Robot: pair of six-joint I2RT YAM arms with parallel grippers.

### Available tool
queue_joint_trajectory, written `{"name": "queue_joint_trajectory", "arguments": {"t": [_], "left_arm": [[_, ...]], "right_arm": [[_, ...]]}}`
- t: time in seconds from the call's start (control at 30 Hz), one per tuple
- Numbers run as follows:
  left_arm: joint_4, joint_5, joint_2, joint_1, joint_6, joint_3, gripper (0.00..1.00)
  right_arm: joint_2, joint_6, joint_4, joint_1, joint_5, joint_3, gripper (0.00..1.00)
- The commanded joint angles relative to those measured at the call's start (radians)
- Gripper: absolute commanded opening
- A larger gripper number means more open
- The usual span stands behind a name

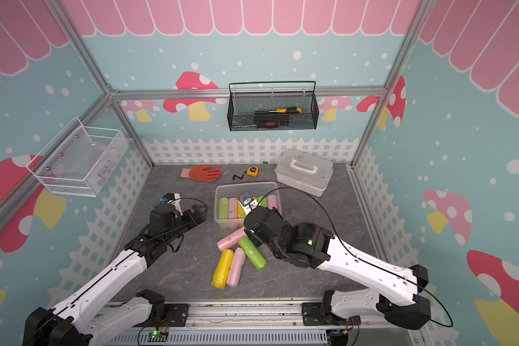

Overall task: Put the roll of trash bags into the storage box
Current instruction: Place the roll of trash bags in the storage box.

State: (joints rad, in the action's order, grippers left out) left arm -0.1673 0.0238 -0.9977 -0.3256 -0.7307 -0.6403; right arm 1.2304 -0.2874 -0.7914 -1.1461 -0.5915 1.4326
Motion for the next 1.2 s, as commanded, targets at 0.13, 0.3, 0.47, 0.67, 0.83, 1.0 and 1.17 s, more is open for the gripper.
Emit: {"name": "queue_joint_trajectory", "arguments": {"t": [0.13, 0.3, 0.47, 0.67, 0.83, 1.0, 1.17], "left_arm": [[-0.004, 0.018, -0.001, 0.011, -0.013, -0.027, 0.99], [-0.004, 0.025, -0.008, 0.014, -0.017, -0.029, 0.99], [-0.003, 0.031, -0.007, 0.017, -0.021, -0.027, 0.99], [-0.004, 0.036, -0.015, 0.020, -0.023, -0.027, 0.99], [0.000, 0.041, -0.025, 0.025, -0.026, -0.027, 0.99], [0.003, 0.055, -0.033, 0.025, -0.032, -0.029, 0.99], [0.003, 0.061, -0.031, 0.029, -0.037, -0.027, 0.99]], "right_arm": [[0.148, 0.021, -0.008, 0.207, 0.146, 0.113, 0.13], [0.299, 0.021, -0.057, 0.296, 0.211, 0.228, 0.12], [0.436, 0.007, -0.088, 0.378, 0.282, 0.287, 0.09], [0.576, 0.004, -0.100, 0.456, 0.373, 0.322, 0.08], [0.664, -0.007, -0.130, 0.490, 0.403, 0.369, 0.05], [0.731, -0.032, -0.128, 0.507, 0.410, 0.359, 0.05], [0.772, -0.060, -0.135, 0.528, 0.439, 0.355, 0.05]]}}
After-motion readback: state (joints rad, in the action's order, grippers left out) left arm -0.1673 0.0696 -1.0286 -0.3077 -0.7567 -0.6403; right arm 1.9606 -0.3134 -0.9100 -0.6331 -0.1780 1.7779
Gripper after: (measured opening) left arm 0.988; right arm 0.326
